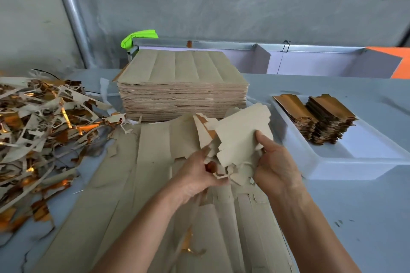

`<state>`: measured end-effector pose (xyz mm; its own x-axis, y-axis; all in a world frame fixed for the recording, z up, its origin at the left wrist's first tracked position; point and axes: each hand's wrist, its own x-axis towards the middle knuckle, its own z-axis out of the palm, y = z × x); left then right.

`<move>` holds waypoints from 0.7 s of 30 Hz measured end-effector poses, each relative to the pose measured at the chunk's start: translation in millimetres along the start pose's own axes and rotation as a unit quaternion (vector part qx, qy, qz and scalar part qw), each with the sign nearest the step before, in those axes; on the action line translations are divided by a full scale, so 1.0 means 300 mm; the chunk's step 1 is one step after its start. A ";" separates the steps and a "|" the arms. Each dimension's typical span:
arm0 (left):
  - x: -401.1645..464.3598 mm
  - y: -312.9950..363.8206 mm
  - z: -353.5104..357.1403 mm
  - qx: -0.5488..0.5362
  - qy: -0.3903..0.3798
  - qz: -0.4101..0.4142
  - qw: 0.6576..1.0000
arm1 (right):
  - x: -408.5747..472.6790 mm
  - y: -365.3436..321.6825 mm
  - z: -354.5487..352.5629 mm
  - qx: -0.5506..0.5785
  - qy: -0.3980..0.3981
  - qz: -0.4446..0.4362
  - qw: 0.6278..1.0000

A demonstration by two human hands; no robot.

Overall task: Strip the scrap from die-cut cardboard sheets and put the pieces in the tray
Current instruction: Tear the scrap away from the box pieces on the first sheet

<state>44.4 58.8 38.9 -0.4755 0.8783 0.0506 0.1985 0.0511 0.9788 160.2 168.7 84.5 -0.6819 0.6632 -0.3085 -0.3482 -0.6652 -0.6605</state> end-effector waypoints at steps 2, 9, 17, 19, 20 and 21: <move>0.003 -0.003 0.024 -0.029 -0.026 -0.017 0.999 | -0.012 0.021 0.029 0.009 -0.029 0.019 0.999; -0.058 -0.022 -0.076 -0.180 0.007 0.009 0.984 | 0.025 -0.102 -0.019 0.016 0.053 -0.103 0.993; -0.139 -0.015 -0.285 -0.336 -0.053 0.099 0.935 | 0.084 -0.177 -0.159 -0.109 0.252 -0.188 0.943; -0.145 -0.014 -0.302 -0.350 -0.085 0.093 0.928 | 0.104 -0.157 -0.142 -0.165 0.242 -0.197 0.936; -0.147 -0.010 -0.308 -0.329 -0.072 0.068 0.939 | 0.115 -0.147 -0.131 -0.179 0.233 -0.198 0.935; -0.148 -0.001 -0.309 -0.267 -0.033 0.028 0.963 | 0.126 -0.139 -0.118 -0.184 0.224 -0.197 0.937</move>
<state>-14.0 -24.4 54.7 -0.4174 0.9019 0.1110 -0.2550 -0.2335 0.9383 171.6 233.6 76.2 -0.1805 0.9646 -0.1924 -0.2145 -0.2295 -0.9494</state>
